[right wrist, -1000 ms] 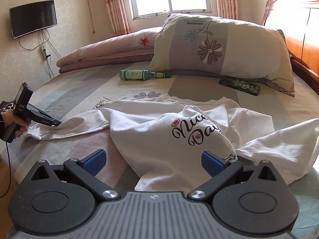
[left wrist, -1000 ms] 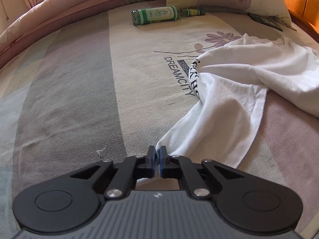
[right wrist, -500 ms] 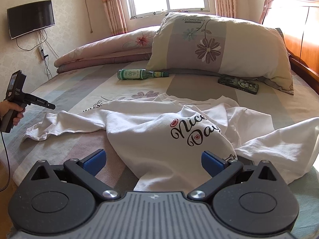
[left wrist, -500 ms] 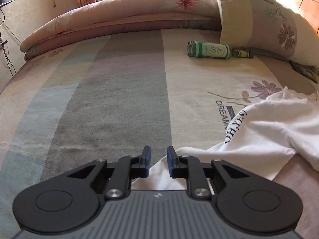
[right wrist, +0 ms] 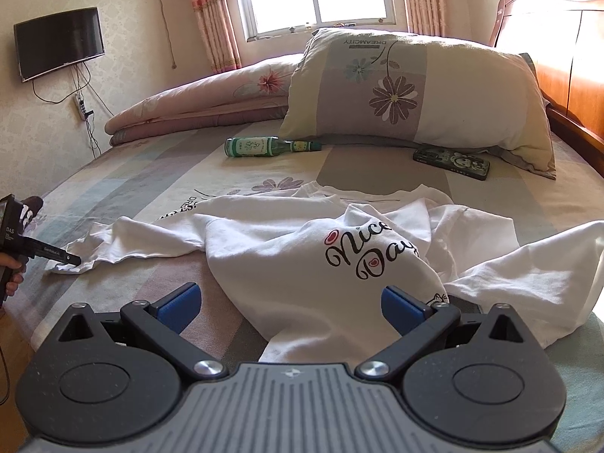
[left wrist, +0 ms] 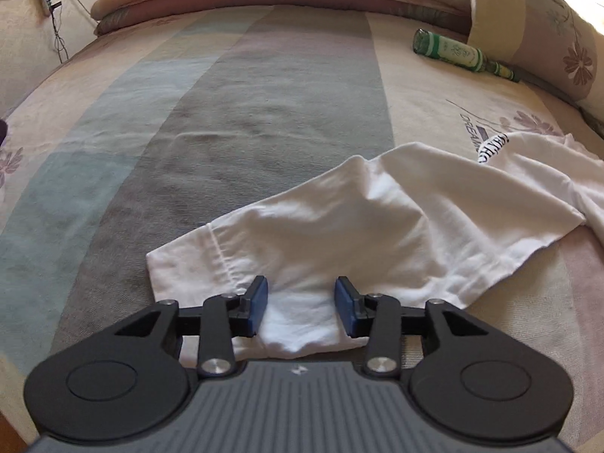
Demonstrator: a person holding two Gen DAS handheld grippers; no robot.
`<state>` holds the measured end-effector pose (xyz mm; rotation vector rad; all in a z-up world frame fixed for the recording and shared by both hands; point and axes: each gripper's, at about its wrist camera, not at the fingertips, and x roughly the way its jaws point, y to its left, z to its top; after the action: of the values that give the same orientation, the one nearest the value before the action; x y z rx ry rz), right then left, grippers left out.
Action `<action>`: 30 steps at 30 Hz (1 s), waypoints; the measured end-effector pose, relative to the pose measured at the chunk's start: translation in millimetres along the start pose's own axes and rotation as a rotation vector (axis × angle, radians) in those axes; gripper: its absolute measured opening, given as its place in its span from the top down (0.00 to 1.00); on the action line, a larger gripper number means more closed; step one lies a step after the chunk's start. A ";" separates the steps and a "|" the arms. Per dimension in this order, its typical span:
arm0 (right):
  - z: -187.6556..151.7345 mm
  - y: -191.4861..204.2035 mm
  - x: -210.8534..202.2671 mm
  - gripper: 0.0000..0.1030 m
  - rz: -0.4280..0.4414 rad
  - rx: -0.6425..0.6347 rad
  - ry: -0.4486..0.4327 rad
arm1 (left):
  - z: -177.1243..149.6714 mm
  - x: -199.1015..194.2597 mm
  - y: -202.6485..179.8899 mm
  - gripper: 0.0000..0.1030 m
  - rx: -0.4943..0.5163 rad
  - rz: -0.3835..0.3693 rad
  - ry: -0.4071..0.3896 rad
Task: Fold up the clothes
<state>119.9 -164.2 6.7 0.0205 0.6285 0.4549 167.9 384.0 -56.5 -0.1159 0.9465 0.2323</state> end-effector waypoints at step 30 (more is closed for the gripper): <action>-62.3 -59.9 -20.7 0.00 -0.224 0.089 0.120 | -32.0 -88.6 -279.1 0.26 0.498 -0.317 -0.067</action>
<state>93.7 -234.2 -41.6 0.0071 0.7590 0.2127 161.9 94.2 -3.9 0.1989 0.8808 -0.2928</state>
